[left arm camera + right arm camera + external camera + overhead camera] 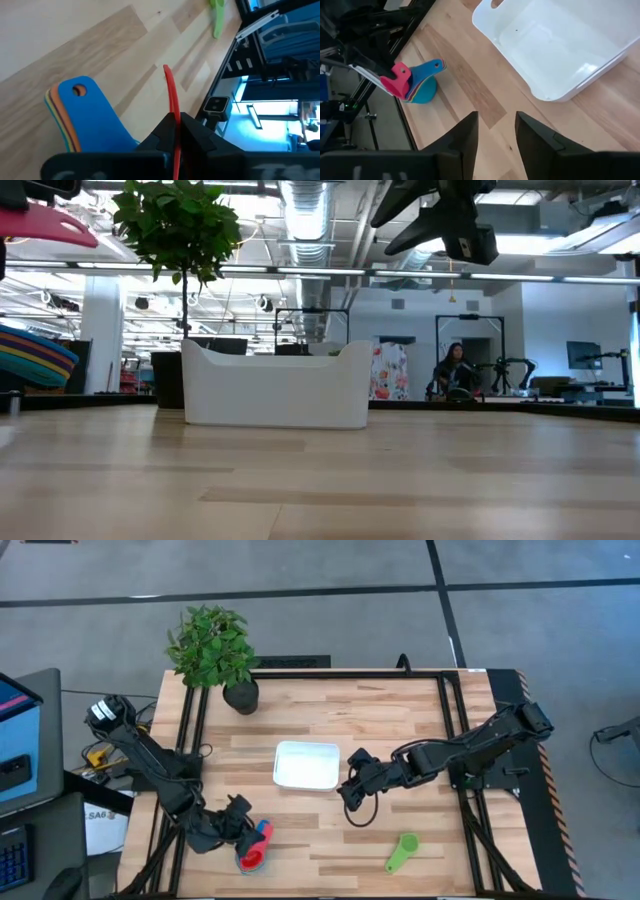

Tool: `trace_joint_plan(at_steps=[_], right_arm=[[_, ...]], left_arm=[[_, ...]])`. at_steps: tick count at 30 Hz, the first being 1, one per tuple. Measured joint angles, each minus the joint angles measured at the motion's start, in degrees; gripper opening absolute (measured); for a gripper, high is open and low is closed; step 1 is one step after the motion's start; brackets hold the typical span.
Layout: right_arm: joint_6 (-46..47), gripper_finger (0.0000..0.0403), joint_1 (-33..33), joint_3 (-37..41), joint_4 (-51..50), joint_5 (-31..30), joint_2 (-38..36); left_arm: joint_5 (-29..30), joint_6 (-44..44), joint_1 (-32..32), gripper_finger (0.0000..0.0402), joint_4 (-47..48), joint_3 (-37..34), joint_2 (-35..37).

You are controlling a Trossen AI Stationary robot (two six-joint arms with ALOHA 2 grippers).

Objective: Nest measuring cups in basket
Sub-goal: Stack the red measuring cup into the light blue measuring cup

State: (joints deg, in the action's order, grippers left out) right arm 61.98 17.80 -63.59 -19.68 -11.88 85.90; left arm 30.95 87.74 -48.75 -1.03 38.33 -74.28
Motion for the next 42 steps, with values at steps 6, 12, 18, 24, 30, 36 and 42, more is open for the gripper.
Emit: trace_joint_plan(at_steps=[6, 12, 18, 24, 30, 36, 42], right_arm=[[0.6, 0.0164, 0.0, 0.0, 0.0, 1.4, 0.0], [1.2, 0.0166, 0.0, 0.0, -0.3, 3.0, 0.0], [3.3, 0.0162, 2.1, 0.0, -7.2, 3.1, 0.0], [6.9, 0.0164, 4.8, 0.0, -12.1, 3.0, 0.0], [9.8, 0.0158, 7.0, 0.1, -13.2, 3.2, 1.8], [8.7, 0.0136, 4.9, -0.3, 14.8, 12.4, 12.9], [8.7, 0.0100, 1.1, -11.5, 22.6, 15.4, 27.1]], left_arm=[[-0.5, -0.5, 0.0, 0.0037, 1.2, 0.0, 0.0], [-0.3, -3.2, 0.0, 0.0072, 2.0, 0.0, 0.0], [-0.7, -3.0, 0.1, 0.0102, 6.9, 0.0, 0.0], [-2.2, -1.3, 0.0, 0.0111, 11.7, 0.0, 0.1], [-2.7, -1.5, 0.0, 0.0112, 14.5, 0.0, 1.1], [-4.3, -0.1, 0.0, 0.0110, 30.0, 0.1, 5.1], [-3.2, 1.9, 0.0, 0.0091, 38.1, 0.1, 8.0]])
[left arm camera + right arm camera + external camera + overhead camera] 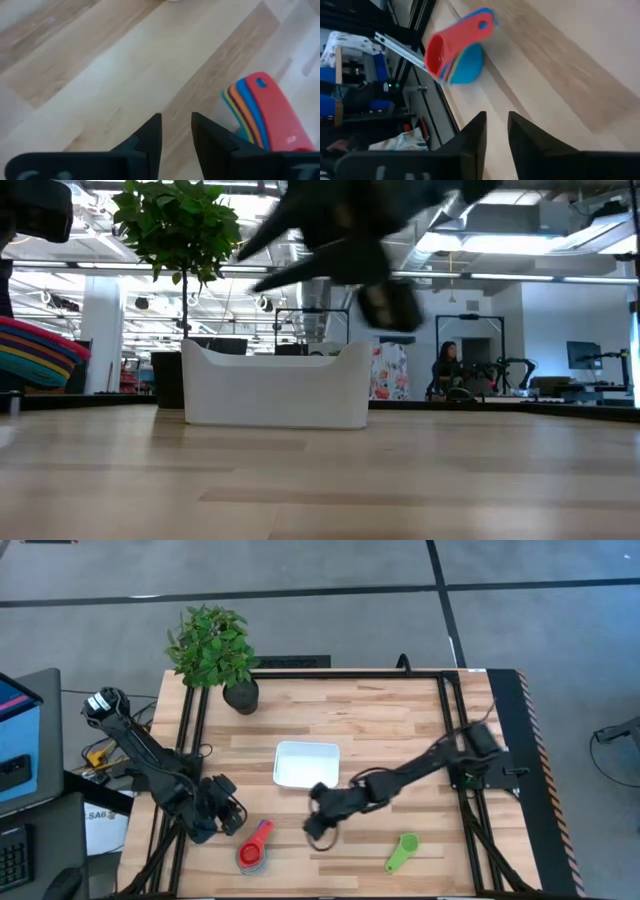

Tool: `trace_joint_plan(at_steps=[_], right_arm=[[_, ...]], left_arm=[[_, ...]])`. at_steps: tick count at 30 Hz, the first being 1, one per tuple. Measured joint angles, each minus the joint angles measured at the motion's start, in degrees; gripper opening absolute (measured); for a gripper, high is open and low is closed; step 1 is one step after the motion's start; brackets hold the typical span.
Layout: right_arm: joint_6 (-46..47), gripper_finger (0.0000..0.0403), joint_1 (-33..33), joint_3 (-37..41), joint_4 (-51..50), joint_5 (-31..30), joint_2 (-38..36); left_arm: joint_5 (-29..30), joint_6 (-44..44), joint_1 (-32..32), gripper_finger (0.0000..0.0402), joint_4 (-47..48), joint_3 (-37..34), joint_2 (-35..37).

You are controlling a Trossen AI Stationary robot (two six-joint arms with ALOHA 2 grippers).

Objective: Nest measuring cups in basket
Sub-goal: Stack the red measuring cup into the light blue measuring cup, then stack the green measuring cup into the red measuring cup

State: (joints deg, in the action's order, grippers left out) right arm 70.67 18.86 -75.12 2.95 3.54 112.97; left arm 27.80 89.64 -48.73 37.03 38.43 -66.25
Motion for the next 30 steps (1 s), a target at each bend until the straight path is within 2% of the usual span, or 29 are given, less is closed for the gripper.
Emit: trace_joint_plan(at_steps=[4, 10, 15, 21, 24, 30], right_arm=[[-1.9, 0.0084, -1.6, -9.7, -0.4, 2.5, 8.1], [-2.9, 0.0073, -2.9, -23.6, -2.1, 2.4, 19.0], [-0.7, 0.0070, -2.6, -34.2, -9.7, 2.4, 25.6], [-2.3, 0.0070, -2.2, -42.0, -14.4, 1.7, 28.0], [-3.3, 0.0070, -2.2, -42.7, -15.9, 1.1, 27.9], [-8.6, 0.0070, -2.3, -43.3, -27.0, -0.5, 26.0]], left_arm=[[0.5, -0.1, 0.0, 0.0078, -0.5, -0.2, -1.8], [-0.4, -2.9, 0.0, 0.0071, -2.9, -0.3, -6.0], [-1.2, -6.6, 0.1, 0.0071, -7.3, -0.3, -8.0], [-1.9, -8.1, 0.1, 0.0071, -8.6, -0.3, -8.0], [-3.6, -8.2, 0.1, 0.0071, -8.7, -0.3, -8.0], [-4.1, -8.1, 0.1, 0.0070, -8.2, -0.3, -7.2]])
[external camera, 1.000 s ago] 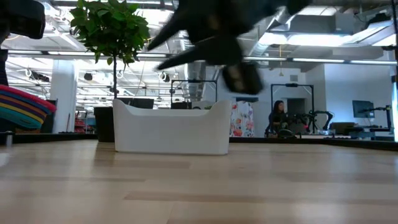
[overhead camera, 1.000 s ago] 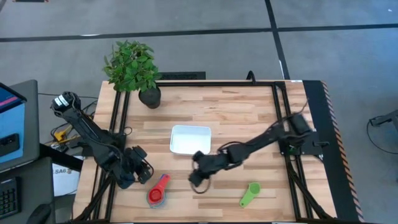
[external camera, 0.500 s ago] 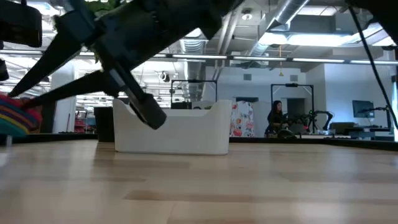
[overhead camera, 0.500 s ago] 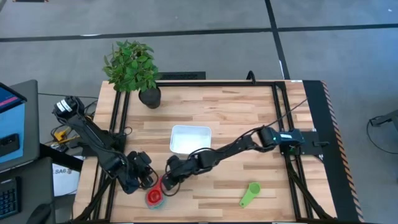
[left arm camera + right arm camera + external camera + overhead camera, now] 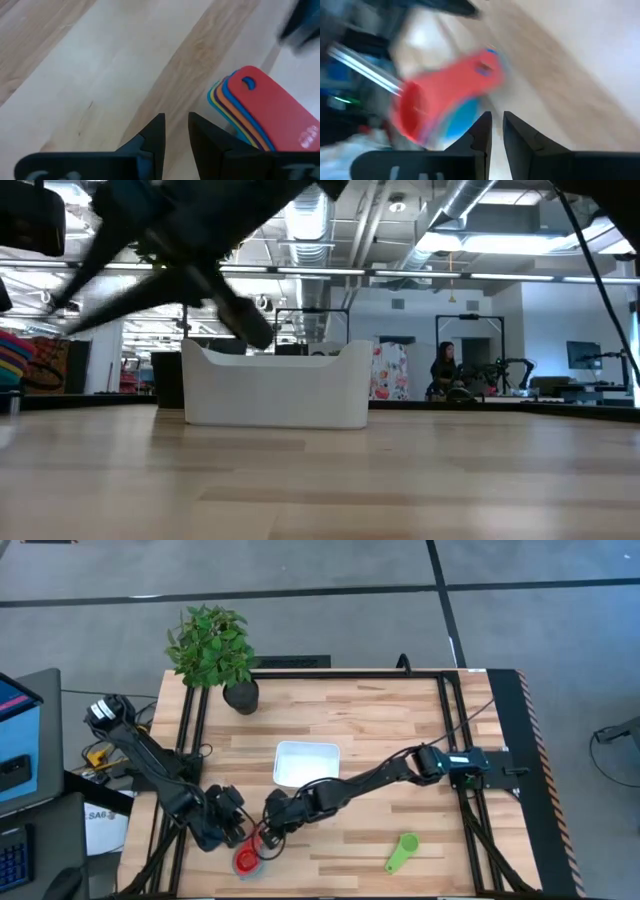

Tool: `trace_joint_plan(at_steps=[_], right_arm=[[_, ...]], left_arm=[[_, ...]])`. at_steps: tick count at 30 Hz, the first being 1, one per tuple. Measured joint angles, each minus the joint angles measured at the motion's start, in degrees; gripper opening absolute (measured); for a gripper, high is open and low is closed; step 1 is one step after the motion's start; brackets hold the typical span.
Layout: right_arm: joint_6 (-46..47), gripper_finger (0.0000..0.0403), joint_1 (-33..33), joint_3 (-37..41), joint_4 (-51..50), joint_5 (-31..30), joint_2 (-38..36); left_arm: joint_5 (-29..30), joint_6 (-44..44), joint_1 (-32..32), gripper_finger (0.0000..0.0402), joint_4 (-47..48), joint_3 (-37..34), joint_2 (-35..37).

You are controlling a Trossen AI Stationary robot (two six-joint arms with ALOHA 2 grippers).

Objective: Nest measuring cups in basket
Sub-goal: Stack the green measuring cup into the red measuring cup

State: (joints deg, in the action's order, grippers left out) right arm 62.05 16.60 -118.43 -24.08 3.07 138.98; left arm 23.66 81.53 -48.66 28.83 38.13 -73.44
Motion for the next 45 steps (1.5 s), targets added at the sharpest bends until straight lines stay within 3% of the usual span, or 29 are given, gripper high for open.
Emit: trace_joint_plan(at_steps=[10, 17, 25, 30, 40, 45], right_arm=[[-15.4, 0.0070, 0.9, 0.7, -22.2, -4.7, -9.0], [-18.1, 0.0070, 3.2, 9.3, -30.2, -10.2, -16.4], [-5.8, 0.0070, 8.5, 30.7, -20.8, -12.4, -29.9], [-3.5, 0.0070, 12.3, 40.0, -19.8, -12.8, -36.2], [-15.6, 0.0073, 21.6, 44.9, -30.0, -5.7, -39.9], [-19.6, 0.0110, 27.3, 44.9, -31.1, -5.0, -39.9]], left_arm=[[4.9, 3.0, 0.1, 0.0070, 8.7, 2.6, 9.5], [14.4, 4.8, -1.2, 0.0070, 7.8, 3.3, 15.6], [15.9, 1.7, -1.7, 0.0070, 3.8, 3.3, 13.1], [17.5, 3.6, 0.0, 0.0070, 2.9, 3.3, 10.8], [17.7, 7.5, 4.6, 0.0070, -1.8, 3.3, 5.1], [17.8, 8.0, 6.3, 0.0070, -6.6, 3.3, 2.0]])
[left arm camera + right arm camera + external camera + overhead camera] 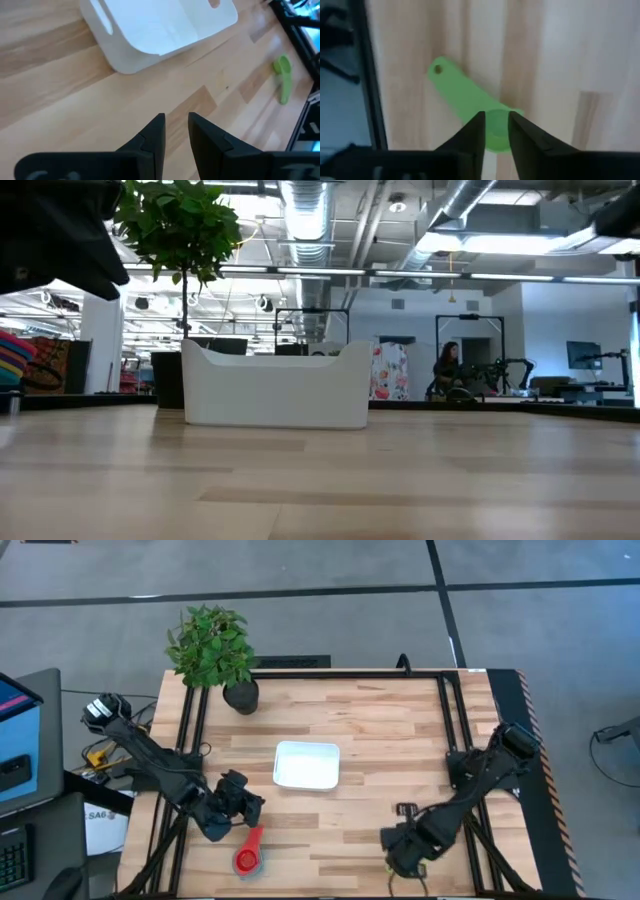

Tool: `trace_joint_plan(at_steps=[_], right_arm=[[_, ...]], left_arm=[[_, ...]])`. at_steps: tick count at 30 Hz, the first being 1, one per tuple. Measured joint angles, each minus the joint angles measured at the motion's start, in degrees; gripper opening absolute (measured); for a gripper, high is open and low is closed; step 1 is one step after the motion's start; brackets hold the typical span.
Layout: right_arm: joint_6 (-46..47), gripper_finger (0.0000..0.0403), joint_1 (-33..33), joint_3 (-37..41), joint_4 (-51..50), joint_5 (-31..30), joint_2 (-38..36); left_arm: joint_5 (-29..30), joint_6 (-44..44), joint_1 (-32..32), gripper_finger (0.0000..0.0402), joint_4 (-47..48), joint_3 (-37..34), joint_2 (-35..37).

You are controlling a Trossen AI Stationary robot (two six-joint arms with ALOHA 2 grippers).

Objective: Nest measuring cups in basket
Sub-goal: Stack the green measuring cup into the red measuring cup

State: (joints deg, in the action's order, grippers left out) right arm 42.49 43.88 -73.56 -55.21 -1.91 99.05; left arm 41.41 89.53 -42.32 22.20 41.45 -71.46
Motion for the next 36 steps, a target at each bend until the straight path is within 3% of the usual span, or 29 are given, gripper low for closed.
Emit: trace_joint_plan(at_steps=[8, 18, 22, 28, 36], right_arm=[[-16.9, 0.0179, 4.8, 0.0, -1.9, -5.8, 4.2], [-36.0, 0.0138, 3.5, 0.0, -0.8, -5.7, 7.2], [-38.4, 0.0118, 1.2, 1.1, 0.3, -5.4, 7.6], [-38.5, 0.0102, -1.1, 5.3, 2.4, 0.4, 7.6], [-37.7, 0.0102, -1.2, 5.8, 2.6, 0.7, 7.6]], left_arm=[[-0.2, 0.2, 1.2, 0.0070, -7.7, 0.0, -5.2], [-5.6, -1.2, 1.3, 0.0071, -8.6, 0.0, -6.4], [-6.7, -1.8, 1.3, 0.0071, -8.6, 0.0, -6.4], [-8.9, -3.3, 1.3, 0.0071, -8.4, 0.0, -6.4], [-11.1, -4.9, 1.3, 0.0071, -7.8, 0.0, -6.4]])
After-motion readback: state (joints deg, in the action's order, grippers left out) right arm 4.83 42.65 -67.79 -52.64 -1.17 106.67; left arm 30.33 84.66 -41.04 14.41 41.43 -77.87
